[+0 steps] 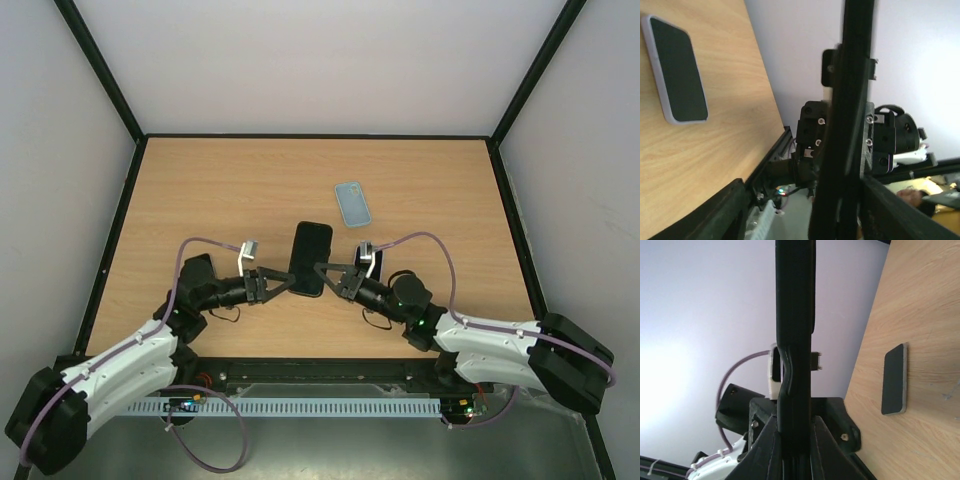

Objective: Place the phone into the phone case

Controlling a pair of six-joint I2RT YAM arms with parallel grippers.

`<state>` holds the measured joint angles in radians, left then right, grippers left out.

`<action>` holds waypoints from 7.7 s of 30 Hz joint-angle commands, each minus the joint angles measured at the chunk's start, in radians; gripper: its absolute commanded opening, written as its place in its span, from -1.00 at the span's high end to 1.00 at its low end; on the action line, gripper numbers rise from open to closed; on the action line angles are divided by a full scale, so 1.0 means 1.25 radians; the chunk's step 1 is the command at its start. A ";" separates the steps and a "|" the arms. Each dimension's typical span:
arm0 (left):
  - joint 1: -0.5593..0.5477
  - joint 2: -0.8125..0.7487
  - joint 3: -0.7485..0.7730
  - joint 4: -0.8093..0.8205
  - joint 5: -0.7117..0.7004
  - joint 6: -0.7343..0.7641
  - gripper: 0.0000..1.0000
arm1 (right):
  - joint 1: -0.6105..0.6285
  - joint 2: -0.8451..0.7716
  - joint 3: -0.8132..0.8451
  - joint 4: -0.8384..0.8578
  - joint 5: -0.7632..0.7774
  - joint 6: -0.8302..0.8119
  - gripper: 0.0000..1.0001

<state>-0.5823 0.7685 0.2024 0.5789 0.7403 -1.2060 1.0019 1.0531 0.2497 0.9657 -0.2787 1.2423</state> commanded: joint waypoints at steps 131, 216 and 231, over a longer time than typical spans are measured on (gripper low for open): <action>0.298 0.237 0.269 -0.724 -0.523 0.297 -0.78 | 0.012 0.093 -0.072 -0.165 -0.003 -0.002 0.96; 0.317 0.286 0.301 -0.880 -0.677 0.162 -0.87 | -0.235 0.563 0.663 -0.847 0.170 -0.571 0.96; 0.332 0.361 0.318 -0.827 -0.663 0.216 -0.91 | 0.040 0.467 0.494 -0.591 0.101 -0.244 0.95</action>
<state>-0.1776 1.1923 0.5747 -0.4763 -0.0967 -0.9726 1.0012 1.6661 0.9028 0.0891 -0.1596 0.7834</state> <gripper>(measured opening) 0.953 0.024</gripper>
